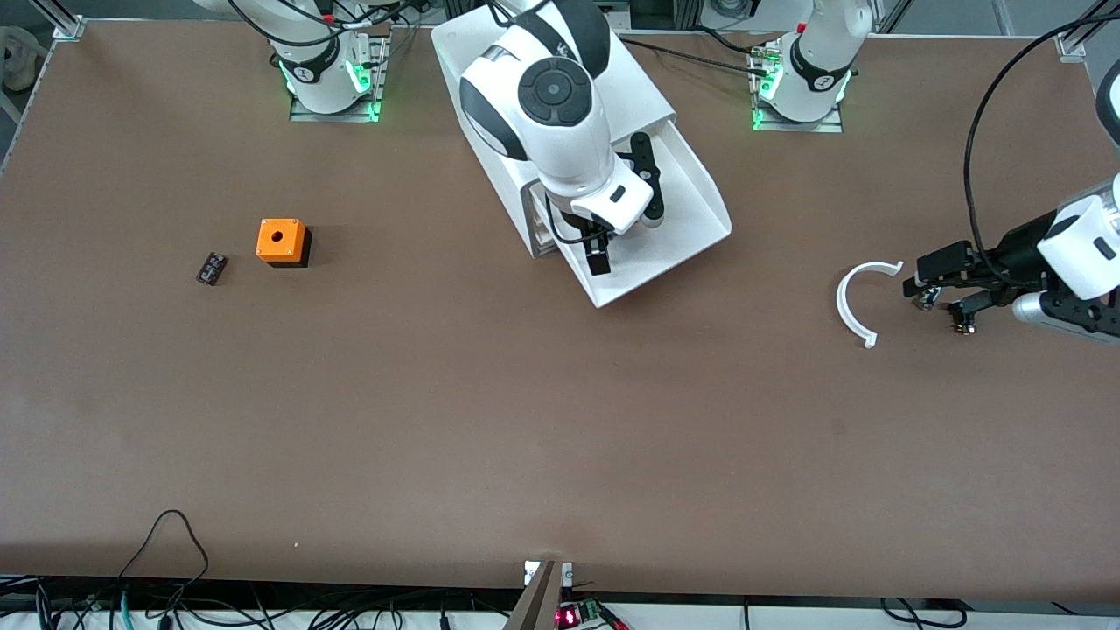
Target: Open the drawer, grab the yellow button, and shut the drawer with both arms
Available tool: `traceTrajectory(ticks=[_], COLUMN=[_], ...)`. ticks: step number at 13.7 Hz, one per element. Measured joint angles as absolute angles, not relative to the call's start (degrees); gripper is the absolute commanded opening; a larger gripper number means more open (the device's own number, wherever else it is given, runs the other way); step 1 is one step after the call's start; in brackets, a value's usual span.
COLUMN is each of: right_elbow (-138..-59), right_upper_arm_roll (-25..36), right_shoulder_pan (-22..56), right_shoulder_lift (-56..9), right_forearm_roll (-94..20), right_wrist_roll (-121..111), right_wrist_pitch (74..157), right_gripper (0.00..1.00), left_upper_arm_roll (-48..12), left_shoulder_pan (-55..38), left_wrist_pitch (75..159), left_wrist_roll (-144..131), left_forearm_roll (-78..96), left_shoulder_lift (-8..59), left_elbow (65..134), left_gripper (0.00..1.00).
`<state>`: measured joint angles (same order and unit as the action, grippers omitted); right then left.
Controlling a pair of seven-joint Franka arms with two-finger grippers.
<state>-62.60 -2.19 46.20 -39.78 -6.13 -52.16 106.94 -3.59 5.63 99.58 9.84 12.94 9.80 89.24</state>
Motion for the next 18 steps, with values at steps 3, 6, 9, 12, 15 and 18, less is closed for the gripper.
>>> traceTrajectory(ticks=[3,6,9,12,15,18], right_elbow=[-62.41,-62.37,-62.37,-62.36,-62.36,-62.36], right_upper_arm_roll=[-2.19,-2.20,-2.20,-2.17,-2.16,-2.16], right_shoulder_pan=[46.48,47.74,48.52,48.53,48.59,48.83], right_shoulder_lift=[-40.68,-41.48,-41.65,-41.69,-41.73,-41.73], right_forearm_roll=[-6.13,-6.12,-6.10,-5.97,-5.05,-4.83], right_wrist_roll=[-52.49,-52.52,-52.52,-52.52,-52.57,-52.57], right_wrist_pitch=[106.89,106.89,106.17,105.66,105.53,105.51], right_gripper=[1.00,1.00,1.00,0.88,0.60,0.40], left_upper_arm_roll=[-4.00,-4.25,-3.80,-2.64,-2.37,-2.37], left_shoulder_pan=[4.50,2.86,2.60,2.69,2.70,2.68], left_wrist_pitch=[96.37,92.29,90.16,89.98,89.93,89.93], left_wrist_roll=[4.06,-4.14,-7.83,-8.18,-8.28,-8.29], left_forearm_roll=[7.73,1.44,-0.25,-0.26,-0.26,-0.26], left_shoulder_lift=[9.82,9.80,9.80,9.81,9.81,9.81], left_elbow=[87.39,85.20,84.20,83.68,83.16,83.13], left_gripper=[1.00,1.00,1.00,1.00,1.00,1.00])
